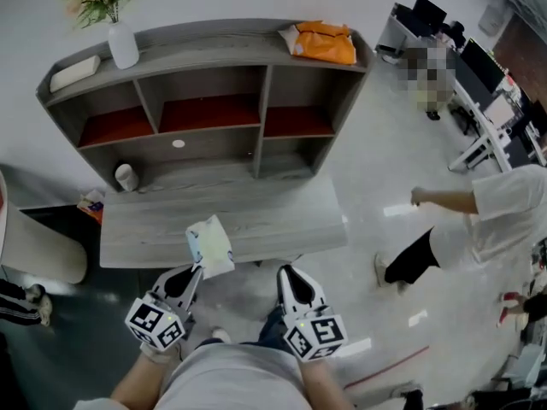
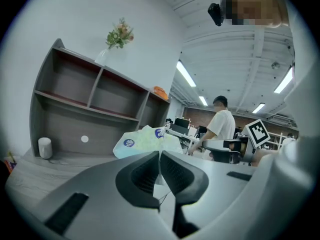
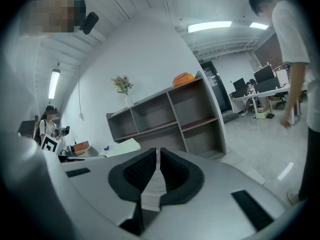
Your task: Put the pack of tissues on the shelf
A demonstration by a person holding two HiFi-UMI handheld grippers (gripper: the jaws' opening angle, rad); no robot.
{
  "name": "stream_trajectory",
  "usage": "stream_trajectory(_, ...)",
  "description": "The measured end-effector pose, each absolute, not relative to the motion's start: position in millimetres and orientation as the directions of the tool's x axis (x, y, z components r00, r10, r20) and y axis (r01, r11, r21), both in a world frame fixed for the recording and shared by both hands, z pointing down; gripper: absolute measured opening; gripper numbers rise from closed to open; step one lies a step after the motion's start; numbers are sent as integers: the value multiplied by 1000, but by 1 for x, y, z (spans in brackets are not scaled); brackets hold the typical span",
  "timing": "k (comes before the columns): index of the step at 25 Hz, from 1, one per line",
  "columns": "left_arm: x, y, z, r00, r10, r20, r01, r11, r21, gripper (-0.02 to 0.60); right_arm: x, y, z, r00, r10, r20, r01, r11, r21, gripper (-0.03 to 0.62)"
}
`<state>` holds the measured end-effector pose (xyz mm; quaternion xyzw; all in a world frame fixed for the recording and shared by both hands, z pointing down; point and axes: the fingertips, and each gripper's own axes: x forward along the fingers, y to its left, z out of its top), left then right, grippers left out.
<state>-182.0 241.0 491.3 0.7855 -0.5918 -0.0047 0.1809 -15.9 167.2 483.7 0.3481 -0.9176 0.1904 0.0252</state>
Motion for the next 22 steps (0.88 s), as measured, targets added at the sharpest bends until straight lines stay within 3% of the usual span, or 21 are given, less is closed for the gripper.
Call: stream_trajectory(22,-92,16,454,195,-959,205,-958,-141,249,21,54,-37,459,-861,-490,136,-504,786,-357,35)
